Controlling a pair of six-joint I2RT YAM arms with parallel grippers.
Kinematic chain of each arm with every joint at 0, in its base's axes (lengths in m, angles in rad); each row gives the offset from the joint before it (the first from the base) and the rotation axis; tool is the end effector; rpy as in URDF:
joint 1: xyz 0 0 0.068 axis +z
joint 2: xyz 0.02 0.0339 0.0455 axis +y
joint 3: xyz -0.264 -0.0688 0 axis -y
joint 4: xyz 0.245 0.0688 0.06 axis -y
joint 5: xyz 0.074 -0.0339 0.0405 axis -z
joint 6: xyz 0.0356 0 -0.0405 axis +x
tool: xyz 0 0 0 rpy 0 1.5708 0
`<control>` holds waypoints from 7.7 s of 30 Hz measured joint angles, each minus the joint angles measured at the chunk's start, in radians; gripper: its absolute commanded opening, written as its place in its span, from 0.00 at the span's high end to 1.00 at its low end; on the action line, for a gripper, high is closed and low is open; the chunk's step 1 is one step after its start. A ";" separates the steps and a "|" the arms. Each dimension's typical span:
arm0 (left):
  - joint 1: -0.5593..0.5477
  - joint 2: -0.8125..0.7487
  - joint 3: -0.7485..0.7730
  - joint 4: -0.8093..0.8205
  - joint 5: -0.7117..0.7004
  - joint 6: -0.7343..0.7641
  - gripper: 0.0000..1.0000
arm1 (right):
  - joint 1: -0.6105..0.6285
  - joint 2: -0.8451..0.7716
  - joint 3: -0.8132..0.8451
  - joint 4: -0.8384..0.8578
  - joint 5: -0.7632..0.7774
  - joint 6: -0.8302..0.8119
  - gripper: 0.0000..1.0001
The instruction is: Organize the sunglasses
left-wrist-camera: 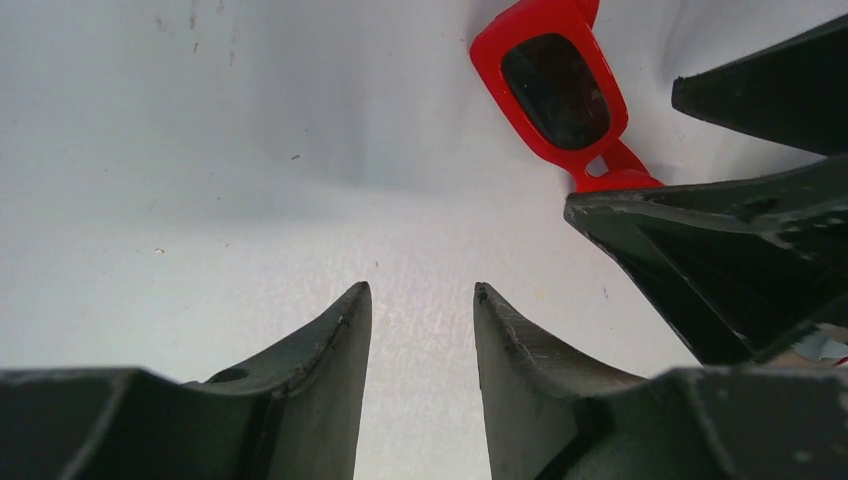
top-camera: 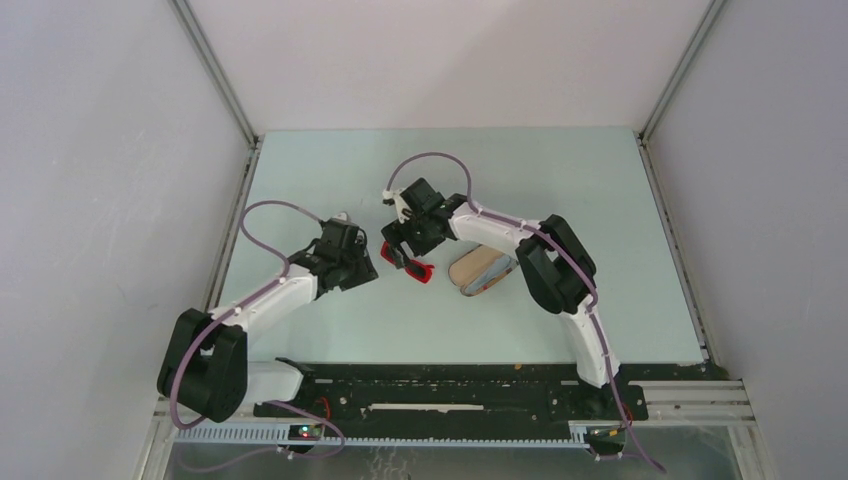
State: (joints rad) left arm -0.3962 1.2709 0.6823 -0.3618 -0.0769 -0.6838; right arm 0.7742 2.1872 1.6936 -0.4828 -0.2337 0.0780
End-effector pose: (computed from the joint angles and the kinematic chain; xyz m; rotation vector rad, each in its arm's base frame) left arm 0.2250 -0.0912 0.1905 -0.3967 2.5200 -0.3362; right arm 0.3357 0.3398 0.1757 -0.9853 2.4383 0.6136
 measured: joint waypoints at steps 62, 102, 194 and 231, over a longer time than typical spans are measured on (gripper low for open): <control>-0.257 0.728 0.731 -0.082 0.291 0.033 0.51 | -0.467 -1.112 -0.899 0.001 0.082 0.523 0.65; -0.275 0.674 0.661 -0.075 0.319 0.074 0.51 | -0.281 -0.752 -0.709 -0.023 0.155 0.312 0.64; -0.309 0.674 0.661 -0.032 0.389 0.071 0.50 | -0.202 -0.832 -0.874 0.058 0.402 0.735 0.47; -0.258 0.610 0.560 0.131 0.498 0.000 0.55 | -0.497 -0.965 -1.292 0.686 -0.024 0.837 0.62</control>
State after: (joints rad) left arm -0.6540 1.8809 1.2419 -0.2306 0.4213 -0.6834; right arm 0.2768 1.2221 0.4011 0.2035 -0.2577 0.9146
